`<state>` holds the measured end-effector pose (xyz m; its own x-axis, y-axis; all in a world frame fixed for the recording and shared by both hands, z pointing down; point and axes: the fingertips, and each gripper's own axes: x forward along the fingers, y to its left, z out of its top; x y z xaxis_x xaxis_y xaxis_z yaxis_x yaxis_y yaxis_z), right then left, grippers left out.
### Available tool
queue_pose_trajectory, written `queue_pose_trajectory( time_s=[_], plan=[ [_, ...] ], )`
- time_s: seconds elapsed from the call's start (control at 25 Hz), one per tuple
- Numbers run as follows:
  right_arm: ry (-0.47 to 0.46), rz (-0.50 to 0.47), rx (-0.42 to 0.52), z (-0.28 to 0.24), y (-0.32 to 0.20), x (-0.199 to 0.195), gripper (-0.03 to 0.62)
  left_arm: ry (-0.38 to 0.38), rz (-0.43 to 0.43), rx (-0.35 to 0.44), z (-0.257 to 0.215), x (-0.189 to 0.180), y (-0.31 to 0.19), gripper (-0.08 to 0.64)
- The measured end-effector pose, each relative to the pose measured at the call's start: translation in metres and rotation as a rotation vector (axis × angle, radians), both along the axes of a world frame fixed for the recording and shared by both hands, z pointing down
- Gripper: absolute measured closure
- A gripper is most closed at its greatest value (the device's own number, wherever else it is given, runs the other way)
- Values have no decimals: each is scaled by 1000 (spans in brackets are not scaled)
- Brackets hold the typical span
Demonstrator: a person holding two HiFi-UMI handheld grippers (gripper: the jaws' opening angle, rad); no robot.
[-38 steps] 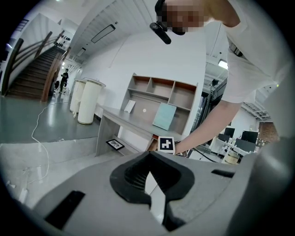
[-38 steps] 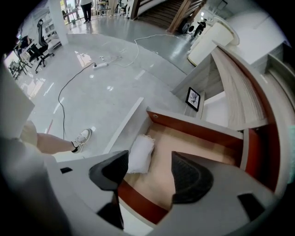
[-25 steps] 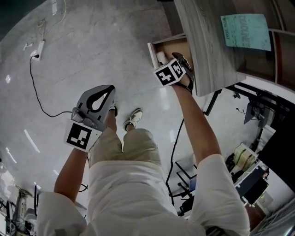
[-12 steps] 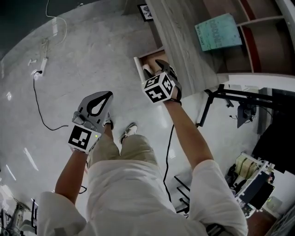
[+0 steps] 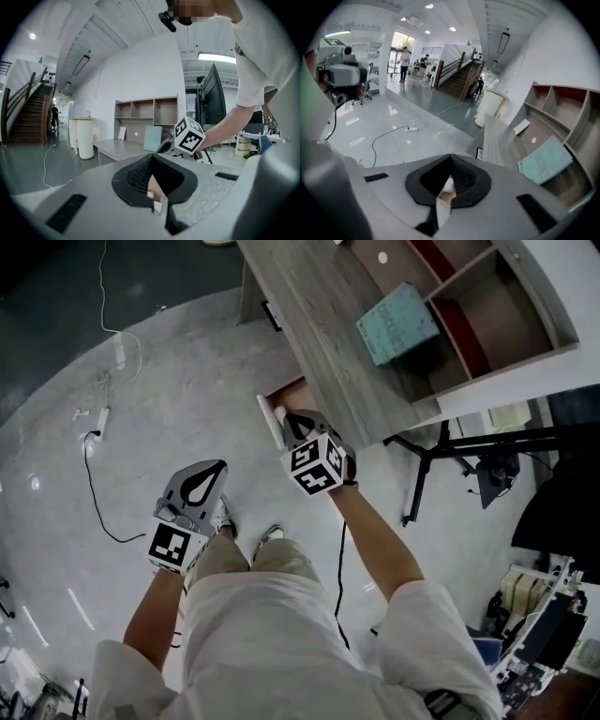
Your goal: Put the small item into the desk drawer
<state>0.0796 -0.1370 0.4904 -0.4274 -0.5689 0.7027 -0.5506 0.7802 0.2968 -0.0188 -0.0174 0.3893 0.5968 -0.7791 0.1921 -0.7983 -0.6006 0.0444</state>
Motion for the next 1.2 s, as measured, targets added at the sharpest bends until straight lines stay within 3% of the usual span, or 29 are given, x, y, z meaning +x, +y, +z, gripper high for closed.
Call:
queue_pose_trajectory(
  time_s=[0.24,0.44,0.72,1.2],
  plan=[
    [-215,10,46,-65,24,2,595,-29,3,64,-39,13,5,554],
    [-336,23,89,-109,35,2,595,-24,-17,121,-69,16,-2,554],
    [-428,95,235,-181,21,36,595,-30,-13,162,-91,14,-12,554],
    [-586,174,368,-257,8,74,595,-36,-68,223,-127,-14,-30,554]
  ],
)
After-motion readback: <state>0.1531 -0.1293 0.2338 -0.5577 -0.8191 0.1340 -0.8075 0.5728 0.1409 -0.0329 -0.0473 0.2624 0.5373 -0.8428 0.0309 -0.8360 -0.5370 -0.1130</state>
